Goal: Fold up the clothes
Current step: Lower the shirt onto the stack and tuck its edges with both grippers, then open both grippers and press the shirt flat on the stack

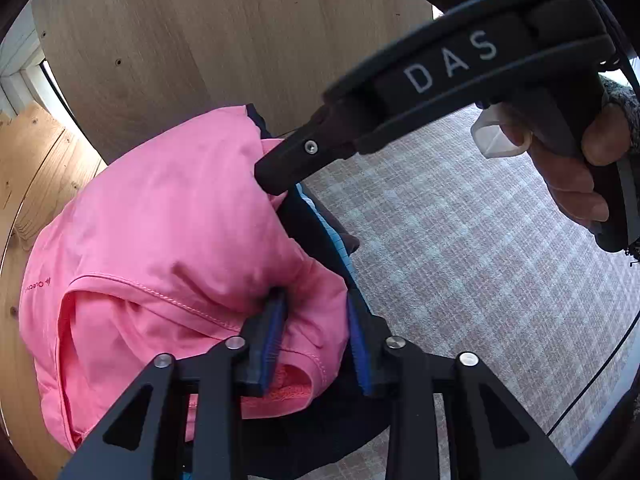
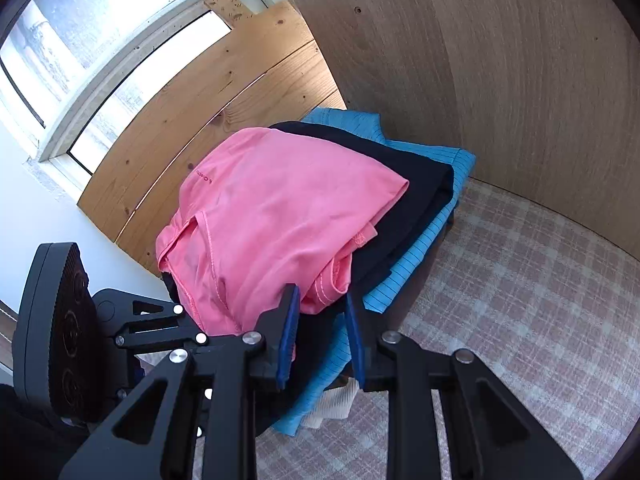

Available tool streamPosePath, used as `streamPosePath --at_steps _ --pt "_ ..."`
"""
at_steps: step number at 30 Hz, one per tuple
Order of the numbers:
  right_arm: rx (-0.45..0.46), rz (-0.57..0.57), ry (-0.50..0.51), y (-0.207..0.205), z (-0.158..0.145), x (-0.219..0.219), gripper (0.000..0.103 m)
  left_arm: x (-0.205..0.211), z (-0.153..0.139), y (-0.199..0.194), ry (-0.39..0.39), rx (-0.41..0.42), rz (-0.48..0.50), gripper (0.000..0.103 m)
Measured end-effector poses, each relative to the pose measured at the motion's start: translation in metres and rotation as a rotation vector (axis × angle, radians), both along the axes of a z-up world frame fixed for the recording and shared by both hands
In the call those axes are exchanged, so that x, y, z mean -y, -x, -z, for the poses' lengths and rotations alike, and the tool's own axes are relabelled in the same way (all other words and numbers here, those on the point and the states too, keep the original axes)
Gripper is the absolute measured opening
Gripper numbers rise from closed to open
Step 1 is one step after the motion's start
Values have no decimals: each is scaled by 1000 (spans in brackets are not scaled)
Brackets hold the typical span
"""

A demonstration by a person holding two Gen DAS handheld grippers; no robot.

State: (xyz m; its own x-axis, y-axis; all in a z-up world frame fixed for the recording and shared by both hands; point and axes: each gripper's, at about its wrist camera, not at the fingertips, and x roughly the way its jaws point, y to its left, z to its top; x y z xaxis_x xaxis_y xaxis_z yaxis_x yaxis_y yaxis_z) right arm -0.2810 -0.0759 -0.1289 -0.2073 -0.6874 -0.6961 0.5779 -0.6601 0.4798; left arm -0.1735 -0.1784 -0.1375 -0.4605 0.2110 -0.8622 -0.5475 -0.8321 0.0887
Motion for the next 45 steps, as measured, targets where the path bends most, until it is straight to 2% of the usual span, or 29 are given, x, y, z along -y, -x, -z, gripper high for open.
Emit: streamPosePath --at_steps 2,4,6,11,13,15,17,18,20,22,23,24,25,27,28,30,31,32,34,37,41,43,45 --pt "-3 11 25 1 -3 -8 23 11 -9 3 -49 30 -4 5" --pt "-5 28 50 0 -6 -18 23 24 -24 0 -107 43 -1 5" --pt "-8 20 46 -2 -8 -21 23 33 -39 -6 -130 37 13 5" --pt "-43 -38 -41 -6 -4 7 23 46 -63 -18 -176 29 43 5" --pt "-50 -8 -71 3 0 15 23 42 -60 -22 -192 57 89 5" --pt "-35 9 -120 9 3 19 23 33 -43 -23 -164 109 126 5" --pt "-25 -6 -119 2 -3 12 23 31 -16 -25 -116 172 128 5" --pt "-26 -11 -118 -3 -7 7 23 30 -8 -26 -86 180 121 7" --pt "-51 24 -114 -13 -19 -5 23 35 -10 -32 -87 169 103 8" --pt "-90 87 -89 -19 -33 -16 23 49 -29 -40 -146 134 74 20" --pt "-113 91 -49 -21 -40 -16 23 57 -38 -44 -176 117 59 33" --pt "-136 93 -10 -23 -46 -15 23 66 -47 -48 -198 94 35 37" --pt "-160 81 22 -24 -51 -9 24 74 -55 -53 -219 70 11 36" --pt "-202 59 38 -27 -48 9 34 91 -64 -57 -224 27 -61 36" --pt "-195 46 8 -26 -39 19 42 99 -68 -59 -216 1 -102 36" --pt "-129 48 -125 -19 -12 36 43 116 -70 -61 -197 -37 -197 37" --pt "-94 63 -148 -18 -3 34 43 124 -70 -63 -197 -51 -246 37" --pt "-63 80 -158 -18 4 32 43 134 -67 -64 -191 -68 -304 39" --pt "-73 125 -79 -28 -7 23 43 150 -64 -66 -145 -104 -400 45" --pt "-144 121 -40 -39 -31 30 43 177 -56 -58 -143 -111 -431 46" --pt "-196 63 -66 -32 -50 71 43 175 -42 -44 -158 -163 -402 46" --pt "-209 27 -70 -22 -56 99 43 180 -28 -32 -164 -150 -408 46" --pt "-229 -22 -73 -9 -62 135 43 185 -7 -23 -135 -103 -436 46"
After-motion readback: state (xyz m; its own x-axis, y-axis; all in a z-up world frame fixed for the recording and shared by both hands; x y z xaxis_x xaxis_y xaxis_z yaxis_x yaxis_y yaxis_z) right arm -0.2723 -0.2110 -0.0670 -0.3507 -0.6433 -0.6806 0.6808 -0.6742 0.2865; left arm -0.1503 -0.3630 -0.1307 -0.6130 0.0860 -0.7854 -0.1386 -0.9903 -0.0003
